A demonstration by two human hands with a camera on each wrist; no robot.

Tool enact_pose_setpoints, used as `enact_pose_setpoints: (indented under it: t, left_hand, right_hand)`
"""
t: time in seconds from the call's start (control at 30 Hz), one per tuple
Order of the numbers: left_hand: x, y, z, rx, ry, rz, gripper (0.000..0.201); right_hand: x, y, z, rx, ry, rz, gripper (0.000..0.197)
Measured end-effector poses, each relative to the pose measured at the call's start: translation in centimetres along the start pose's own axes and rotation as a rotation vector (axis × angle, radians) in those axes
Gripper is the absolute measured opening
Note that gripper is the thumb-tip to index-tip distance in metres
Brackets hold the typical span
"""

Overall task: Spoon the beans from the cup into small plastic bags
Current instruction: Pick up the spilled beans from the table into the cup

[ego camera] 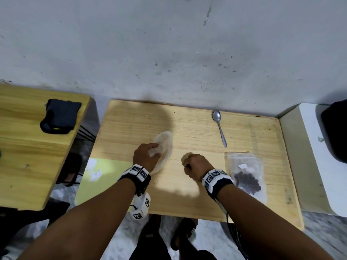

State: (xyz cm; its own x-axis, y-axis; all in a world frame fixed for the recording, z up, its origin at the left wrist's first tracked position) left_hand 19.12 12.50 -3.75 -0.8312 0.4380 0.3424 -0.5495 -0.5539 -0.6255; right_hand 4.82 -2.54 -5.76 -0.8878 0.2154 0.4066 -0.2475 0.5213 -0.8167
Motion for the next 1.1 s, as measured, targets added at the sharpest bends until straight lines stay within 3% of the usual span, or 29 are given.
enact_pose_setpoints:
  t: [0.2,0.4,0.57,0.7,0.77,0.87,0.97,1.1]
  left_hand:
    - [-0.4,0.2,0.3,-0.022,0.003,-0.010,0.036]
    - [-1.6,0.4,0.8,-0.013,0.013,-0.014,0.034]
    - [-2.5,0.3,1.1,-0.023,0.027,-0.009,0.034]
    - [-3.0,0.4,1.0,-0.049,0.031,-0.013,0.034]
    - [-3.0,0.4,1.1,-0.058,0.039,-0.018,0.034]
    - [-3.0,0.5,1.3,-0.054,0.052,-0.023,0.034]
    - [-2.7,0.8,1.3,-0.053,0.045,-0.039,0.035]
    - [-2.3,1.1,1.4,-0.051,0.049,-0.055,0.037]
  right_hand:
    - [-0.8,-0.5,-0.1,0.005,0.027,-0.037,0.022]
    - [-1.1,-1.0,0.8,-0.204,0.099,-0.036,0.015]
    - [-0.6,-1.5,2.7,-0.620,0.225,0.145,0.008]
    - [0.5,-0.8,4.5,-1.247,0.456,0.255,0.021]
    - [1.1,-0.7,4.8,-1.362,0.506,0.268,0.029]
    - [1.8,-1.0,4.4,-1.268,0.479,0.236,0.033]
    - [2.4,-0.6,4.1,-1.016,0.441,0.194,0.027]
    - [2.9,0.1,3.4,-0.677,0.243,0.204,0.013]
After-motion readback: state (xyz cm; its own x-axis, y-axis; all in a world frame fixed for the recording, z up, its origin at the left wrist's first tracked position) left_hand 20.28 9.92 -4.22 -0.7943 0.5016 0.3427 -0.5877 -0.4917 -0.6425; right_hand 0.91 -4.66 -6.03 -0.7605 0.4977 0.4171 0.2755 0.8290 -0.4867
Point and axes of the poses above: each hand's wrist, its own x-axis away from the middle knuckle, its own y-axis out of the palm, z = x × y, the point moved 6 cm from there along -x, towards the middle knuckle, and after that the axes turned 1 degree about x, right-handed, at the moved point
